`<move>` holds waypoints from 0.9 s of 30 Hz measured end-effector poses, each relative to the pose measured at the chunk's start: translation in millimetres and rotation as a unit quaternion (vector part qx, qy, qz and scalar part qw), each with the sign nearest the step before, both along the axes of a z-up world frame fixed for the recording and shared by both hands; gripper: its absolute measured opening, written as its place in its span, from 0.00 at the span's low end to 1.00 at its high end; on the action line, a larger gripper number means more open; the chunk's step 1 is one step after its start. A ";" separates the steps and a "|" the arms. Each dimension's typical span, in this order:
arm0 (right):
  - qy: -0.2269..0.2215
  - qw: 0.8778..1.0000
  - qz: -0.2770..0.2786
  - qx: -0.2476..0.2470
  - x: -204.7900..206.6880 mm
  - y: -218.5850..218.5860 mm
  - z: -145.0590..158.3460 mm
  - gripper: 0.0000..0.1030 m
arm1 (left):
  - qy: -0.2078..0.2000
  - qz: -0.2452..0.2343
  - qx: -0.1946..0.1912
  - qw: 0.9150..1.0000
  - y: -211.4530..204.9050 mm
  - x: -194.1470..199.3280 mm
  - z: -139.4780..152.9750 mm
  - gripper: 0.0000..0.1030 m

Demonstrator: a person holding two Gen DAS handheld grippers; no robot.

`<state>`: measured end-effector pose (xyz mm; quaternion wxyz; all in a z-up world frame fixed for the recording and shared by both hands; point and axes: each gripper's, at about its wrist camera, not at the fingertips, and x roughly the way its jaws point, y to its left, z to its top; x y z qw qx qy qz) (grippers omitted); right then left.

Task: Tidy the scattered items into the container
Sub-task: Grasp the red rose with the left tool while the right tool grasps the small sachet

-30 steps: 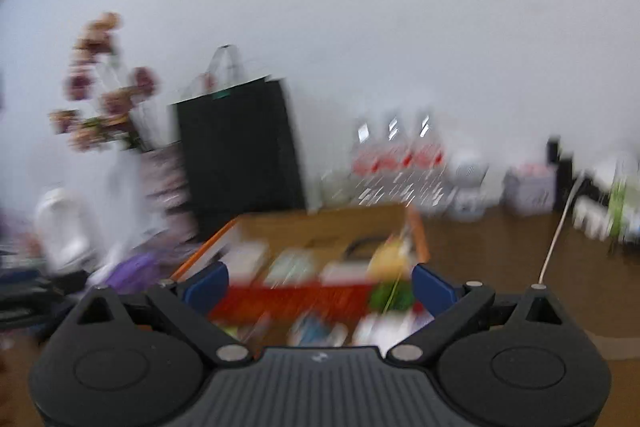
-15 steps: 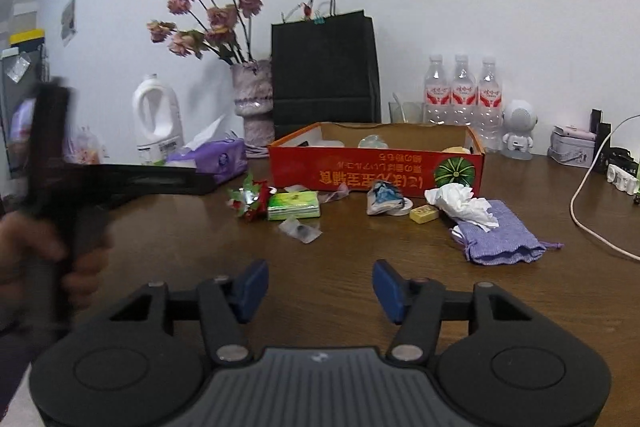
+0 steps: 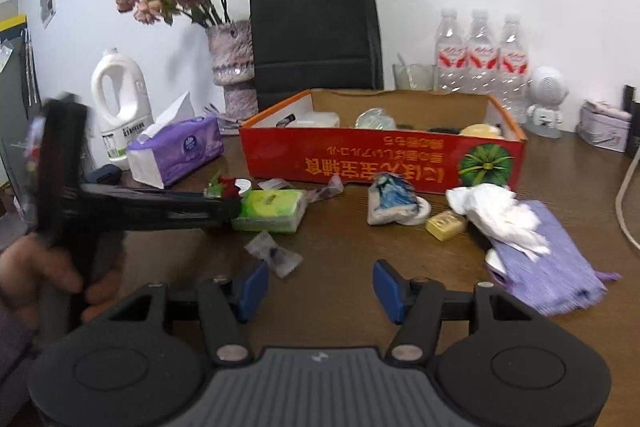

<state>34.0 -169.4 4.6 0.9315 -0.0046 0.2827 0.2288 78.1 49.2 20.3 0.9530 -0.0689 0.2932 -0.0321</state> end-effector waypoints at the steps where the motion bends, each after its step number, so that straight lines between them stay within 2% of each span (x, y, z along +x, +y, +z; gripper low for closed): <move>1: 0.004 1.000 0.007 -0.004 6.3 5.4 -1.6 0.56 | 0.000 0.004 -0.012 1.000 3.8 -4.3 1.9 0.36; 4: 0.008 0.999 0.035 -0.021 18.5 22.4 -5.0 0.56 | -0.006 0.004 -0.053 0.999 14.1 -27.0 12.2 0.35; 6: 0.004 0.998 0.052 -0.033 23.4 34.1 -6.3 0.56 | 0.001 -0.002 -0.101 0.995 21.5 -44.7 16.1 0.35; 8: 0.010 0.997 0.059 -0.047 29.8 44.3 -9.7 0.56 | 0.017 -0.027 -0.168 0.985 26.6 -59.2 12.0 0.36; 10: 0.024 0.997 0.055 -0.056 36.8 52.6 -13.9 0.55 | 0.033 -0.048 -0.235 0.970 29.6 -70.4 0.5 0.37; 11: 0.028 0.996 0.056 -0.058 38.2 55.4 -15.3 0.53 | 0.033 -0.046 -0.246 0.968 30.1 -75.1 -3.3 0.37; 12: 0.030 0.995 0.059 -0.068 38.4 59.3 -17.7 0.42 | 0.034 -0.045 -0.258 0.965 32.5 -78.5 -5.6 0.37; 13: 0.025 0.995 0.062 -0.075 36.5 62.3 -19.5 0.40 | 0.039 -0.046 -0.274 0.960 36.3 -80.0 -7.0 0.39; 14: 0.021 0.995 0.065 -0.076 34.5 63.6 -20.5 0.32 | 0.045 -0.050 -0.288 0.955 39.6 -80.4 -8.1 0.45; 15: 0.022 0.995 0.071 -0.071 33.3 64.1 -20.6 0.22 | 0.053 -0.046 -0.288 0.955 41.9 -80.7 -8.4 0.50; 16: 0.021 0.995 0.074 -0.069 32.5 64.6 -20.5 0.20 | 0.059 -0.032 -0.272 0.960 43.7 -81.4 -8.1 0.55; 18: 0.023 0.995 0.070 -0.072 30.7 64.0 -19.2 0.18 | 0.061 0.007 -0.208 0.976 44.4 -85.3 -5.5 0.56; 19: 0.026 0.995 0.065 -0.070 29.7 61.7 -18.0 0.17 | 0.058 0.024 -0.183 0.981 45.6 -88.7 -4.2 0.58; 22: 0.027 0.997 0.040 -0.052 20.1 47.0 -10.6 0.16 | 0.045 0.056 -0.160 0.984 52.2 -100.9 0.2 0.66; 23: 0.025 0.998 0.033 -0.043 14.1 40.6 -6.4 0.16 | 0.038 0.060 -0.151 0.986 52.4 -105.0 3.3 0.72; 25: 0.018 0.999 0.026 -0.028 0.8 28.4 1.1 0.16 | 0.021 0.042 -0.133 0.990 48.3 -112.4 10.7 0.79; 27: 0.015 1.000 0.020 -0.019 -14.2 16.2 5.8 0.16 | 0.007 0.003 -0.125 0.992 40.8 -119.3 16.8 0.84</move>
